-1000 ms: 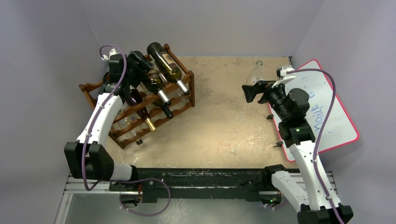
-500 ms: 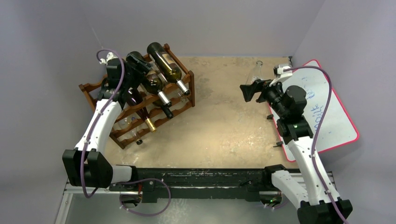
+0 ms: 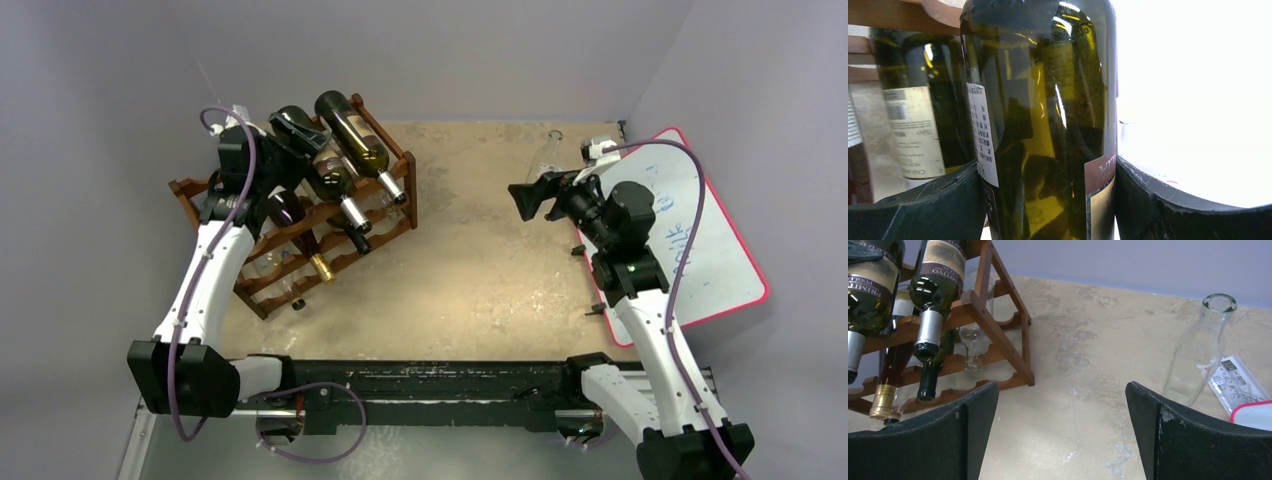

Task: Take the wine bottle off the wine rack

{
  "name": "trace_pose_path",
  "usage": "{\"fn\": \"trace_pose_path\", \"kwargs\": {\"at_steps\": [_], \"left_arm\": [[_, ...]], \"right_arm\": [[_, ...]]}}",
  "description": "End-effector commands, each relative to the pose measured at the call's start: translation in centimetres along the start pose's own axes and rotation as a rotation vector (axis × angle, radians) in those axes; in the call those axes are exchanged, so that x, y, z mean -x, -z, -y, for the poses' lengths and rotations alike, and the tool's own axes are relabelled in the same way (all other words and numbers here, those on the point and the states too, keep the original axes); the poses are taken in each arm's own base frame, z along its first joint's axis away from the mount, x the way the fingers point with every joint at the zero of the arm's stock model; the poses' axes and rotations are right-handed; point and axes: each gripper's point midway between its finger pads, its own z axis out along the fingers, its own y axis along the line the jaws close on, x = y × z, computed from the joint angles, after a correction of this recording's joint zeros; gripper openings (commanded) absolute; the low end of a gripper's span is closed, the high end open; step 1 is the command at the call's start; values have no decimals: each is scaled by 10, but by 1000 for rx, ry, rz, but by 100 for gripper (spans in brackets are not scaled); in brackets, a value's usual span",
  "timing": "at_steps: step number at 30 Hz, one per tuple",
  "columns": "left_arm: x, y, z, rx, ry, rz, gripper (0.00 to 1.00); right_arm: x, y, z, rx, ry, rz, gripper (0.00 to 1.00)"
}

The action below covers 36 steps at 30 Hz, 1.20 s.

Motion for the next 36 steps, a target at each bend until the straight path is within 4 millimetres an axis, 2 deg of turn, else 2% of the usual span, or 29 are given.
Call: {"fn": "trace_pose_path", "kwargs": {"at_steps": [1,4,8,18,20,23,28,32,36], "left_arm": [[38,47,90,-286,16,91,9],[39,56,98,-311,32,89,2],[35,63,108,-357,54,56,0],[15,73,133,-499,101,-80,0],[11,76,137,-528,133,-116,0],[3,83,150,-586,180,-174,0],[-20,87,165,-615,200,-260,0],[-47,86,177,-629,204,-330,0],[-65,87,187,-651,228,-376,0]], "right_arm": [[26,-1,-16,78,26,77,100],[23,-4,-22,109,30,66,100],[21,-9,-41,176,57,70,100],[12,-27,-126,403,222,122,99],[8,-28,-142,460,304,152,98],[6,-19,-172,581,521,306,96],[18,-10,-211,684,866,515,95],[23,-12,-230,711,1065,604,90],[28,3,-241,745,1214,740,87]]}}
